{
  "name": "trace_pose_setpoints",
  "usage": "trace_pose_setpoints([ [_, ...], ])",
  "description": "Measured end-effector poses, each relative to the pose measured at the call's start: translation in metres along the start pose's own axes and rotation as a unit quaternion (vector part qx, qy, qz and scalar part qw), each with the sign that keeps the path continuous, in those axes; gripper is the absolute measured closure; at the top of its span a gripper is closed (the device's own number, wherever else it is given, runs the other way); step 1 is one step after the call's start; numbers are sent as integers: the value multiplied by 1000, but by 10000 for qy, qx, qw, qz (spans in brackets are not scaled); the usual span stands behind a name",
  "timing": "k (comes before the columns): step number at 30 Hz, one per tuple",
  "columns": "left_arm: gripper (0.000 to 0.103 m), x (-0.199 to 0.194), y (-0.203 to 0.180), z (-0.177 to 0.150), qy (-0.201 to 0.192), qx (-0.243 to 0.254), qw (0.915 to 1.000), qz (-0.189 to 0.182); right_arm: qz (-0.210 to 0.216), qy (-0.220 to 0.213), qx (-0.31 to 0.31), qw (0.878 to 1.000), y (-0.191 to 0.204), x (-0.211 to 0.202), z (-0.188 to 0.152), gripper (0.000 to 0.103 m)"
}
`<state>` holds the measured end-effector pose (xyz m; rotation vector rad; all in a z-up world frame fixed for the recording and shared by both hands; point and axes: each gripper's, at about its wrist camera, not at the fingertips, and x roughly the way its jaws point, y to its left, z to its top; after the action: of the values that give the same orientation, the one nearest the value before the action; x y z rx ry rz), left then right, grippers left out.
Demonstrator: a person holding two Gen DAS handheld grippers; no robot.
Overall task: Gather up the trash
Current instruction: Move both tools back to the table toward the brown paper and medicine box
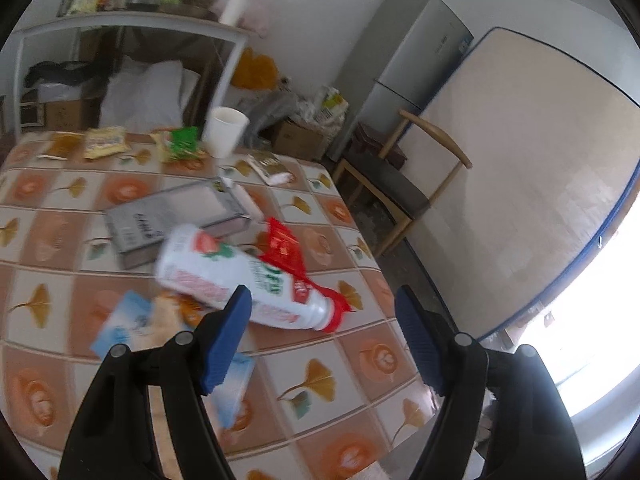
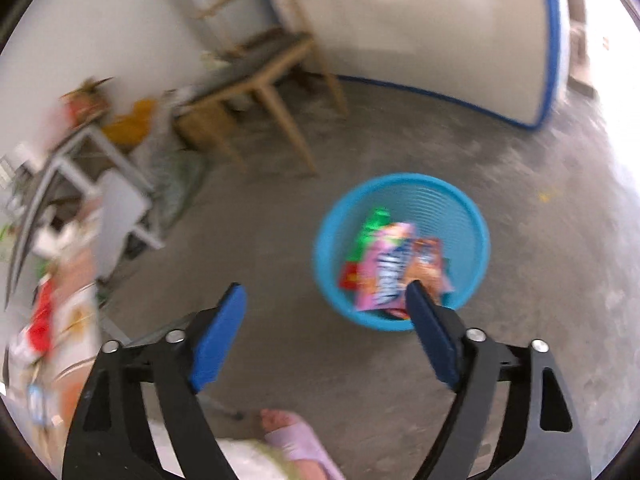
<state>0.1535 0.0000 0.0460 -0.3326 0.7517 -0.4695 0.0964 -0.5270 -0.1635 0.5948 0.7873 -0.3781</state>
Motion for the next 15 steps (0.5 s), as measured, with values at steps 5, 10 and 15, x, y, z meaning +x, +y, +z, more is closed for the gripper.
trace_pose_setpoints([
  [5,28,-49,30,-6,-359,-102,9987,350,140,-337,-949,9948,78,-43,-18,8],
  [10,26,-85,70,-23,-466,-323,9947,854,738,-351,-1698,9821,157,-60,-49,8],
  [15,26,-80,96,-62,-25,-710,9946,761,1728,226,-2063,9628,233,-59,-87,8],
])
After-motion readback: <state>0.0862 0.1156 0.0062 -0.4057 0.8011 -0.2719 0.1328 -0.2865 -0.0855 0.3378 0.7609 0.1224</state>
